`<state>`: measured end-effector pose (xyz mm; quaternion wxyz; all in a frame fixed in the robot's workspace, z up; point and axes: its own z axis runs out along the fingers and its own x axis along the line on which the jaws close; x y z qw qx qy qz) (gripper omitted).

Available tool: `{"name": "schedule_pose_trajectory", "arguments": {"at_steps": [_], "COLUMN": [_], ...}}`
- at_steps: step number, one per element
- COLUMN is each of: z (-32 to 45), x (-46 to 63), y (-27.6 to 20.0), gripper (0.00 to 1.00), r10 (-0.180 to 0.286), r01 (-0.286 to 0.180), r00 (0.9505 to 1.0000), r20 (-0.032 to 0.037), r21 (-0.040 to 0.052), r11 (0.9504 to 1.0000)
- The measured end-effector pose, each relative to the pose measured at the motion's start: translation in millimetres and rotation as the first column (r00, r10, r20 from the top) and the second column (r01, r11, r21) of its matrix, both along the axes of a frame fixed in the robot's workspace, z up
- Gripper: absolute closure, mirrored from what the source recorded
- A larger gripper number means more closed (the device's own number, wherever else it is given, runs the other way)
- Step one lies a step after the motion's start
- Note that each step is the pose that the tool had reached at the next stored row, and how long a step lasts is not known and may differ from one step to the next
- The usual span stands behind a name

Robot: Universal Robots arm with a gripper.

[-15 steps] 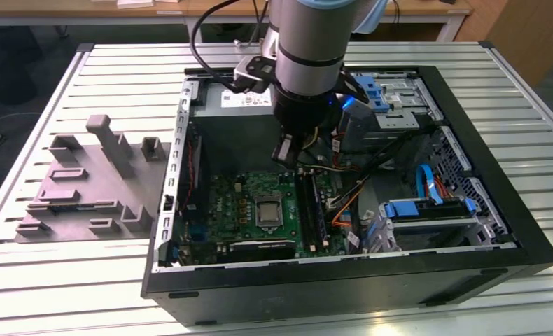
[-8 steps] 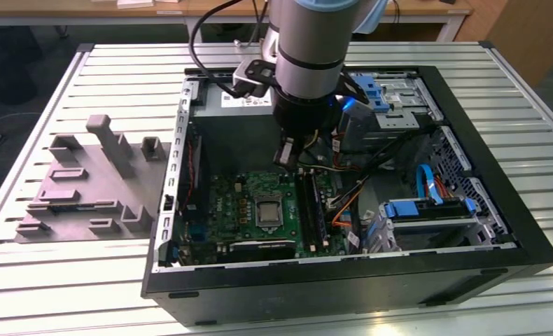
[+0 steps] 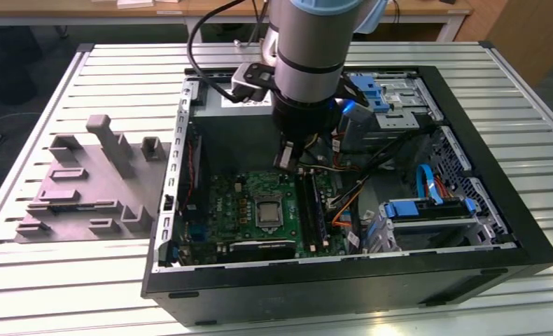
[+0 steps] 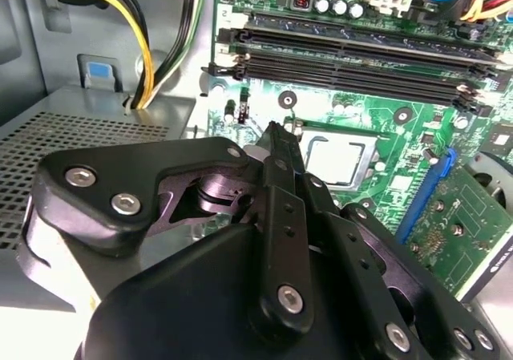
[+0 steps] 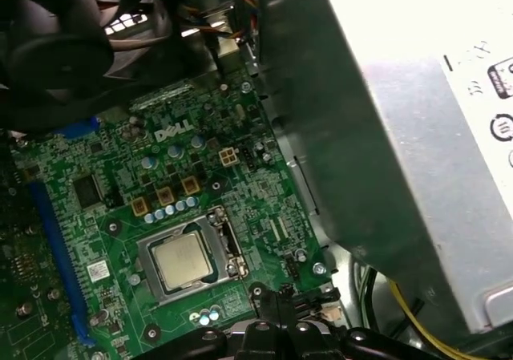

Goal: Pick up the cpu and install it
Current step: 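Install the first cpu locking lever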

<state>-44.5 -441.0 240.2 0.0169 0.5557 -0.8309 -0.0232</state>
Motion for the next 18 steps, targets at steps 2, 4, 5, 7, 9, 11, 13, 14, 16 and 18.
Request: {"name": "schedule_pose_trajectory", "arguments": {"at_steps": [2,4,5,7,9,11,13,14,16,18], "z": [0.0,0.0,0.0,0.0,0.0,0.0,-0.1,-0.1,-0.1,-0.1], "x": [-0.6,-0.9,-1.2,-1.7,-1.8,-1.9,-1.8,-1.9,-2.0,-2.3], "y": [-0.7,-1.2,-2.1,-3.9,-5.1,-5.8,-6.0,-6.0,-6.2,-6.9], "gripper": [0.89,0.89,0.89,0.89,0.89,0.89,0.89,0.89,0.89,0.89], "r10": [0.015,0.033,0.040,0.047,0.053,0.061,0.071,0.078,0.093,0.100], "r01": [-0.015,-0.033,-0.040,-0.047,-0.053,-0.061,-0.071,-0.078,-0.092,-0.100], "r00": [0.9999,0.9994,0.9992,0.9989,0.9986,0.9981,0.9974,0.9969,0.9957,0.9949], "r20": [0.0008,0.0017,0.0025,0.0039,0.0047,0.0054,0.0052,0.0049,0.0046,0.0053], "r21": [0.0000,-0.0001,-0.0002,-0.0002,-0.0007,-0.0014,-0.0060,-0.0094,-0.0132,-0.0131], "r11": [0.9999,0.9994,0.9992,0.9989,0.9986,0.9982,0.9974,0.9969,0.9956,0.9949]}}
